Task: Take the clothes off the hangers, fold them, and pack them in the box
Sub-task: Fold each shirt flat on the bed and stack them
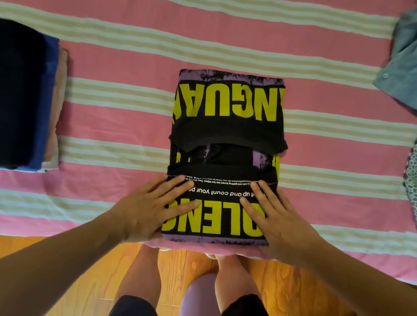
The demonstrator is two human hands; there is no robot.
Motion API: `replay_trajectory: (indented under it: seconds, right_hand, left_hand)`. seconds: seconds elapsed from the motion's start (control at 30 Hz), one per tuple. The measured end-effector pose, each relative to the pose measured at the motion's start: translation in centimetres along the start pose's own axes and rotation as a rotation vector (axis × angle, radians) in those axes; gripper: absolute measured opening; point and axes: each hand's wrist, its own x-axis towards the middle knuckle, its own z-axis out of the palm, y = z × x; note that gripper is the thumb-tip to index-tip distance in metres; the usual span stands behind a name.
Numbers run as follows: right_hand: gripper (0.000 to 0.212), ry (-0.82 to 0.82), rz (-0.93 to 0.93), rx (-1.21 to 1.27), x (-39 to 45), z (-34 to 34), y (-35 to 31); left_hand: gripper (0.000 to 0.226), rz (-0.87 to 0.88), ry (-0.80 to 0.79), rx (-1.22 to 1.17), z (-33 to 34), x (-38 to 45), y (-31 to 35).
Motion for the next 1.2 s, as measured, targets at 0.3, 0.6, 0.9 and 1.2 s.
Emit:
replay_trajectory:
  seconds: [0.3, 0.6, 0.9, 1.2]
  right_hand:
    - [0.029, 0.413, 0.411, 1.367, 2.8, -14.3, 7.4]
    - [0.016, 0.515, 0.781, 1.363, 11.2, -12.6, 8.7]
    - [0.028, 0.667, 0.871, 1.127, 10.3, -11.7, 6.1]
    - [0.063, 0.55, 0.62, 0.258, 16.8, -11.1, 7.3]
  left_hand:
    - [0.026, -0.658, 0.54, -1.609, -13.3, 2.9, -3.1]
    - [0.014, -1.148, 0.584, -1.485, -12.2, 10.0, -6.2]
    - [0.027, -1.106, 0.725, -1.096, -11.4, 8.6, -4.5]
    - [0.059, -0.513, 0.395, -0.14, -10.7, 17.1, -7.0]
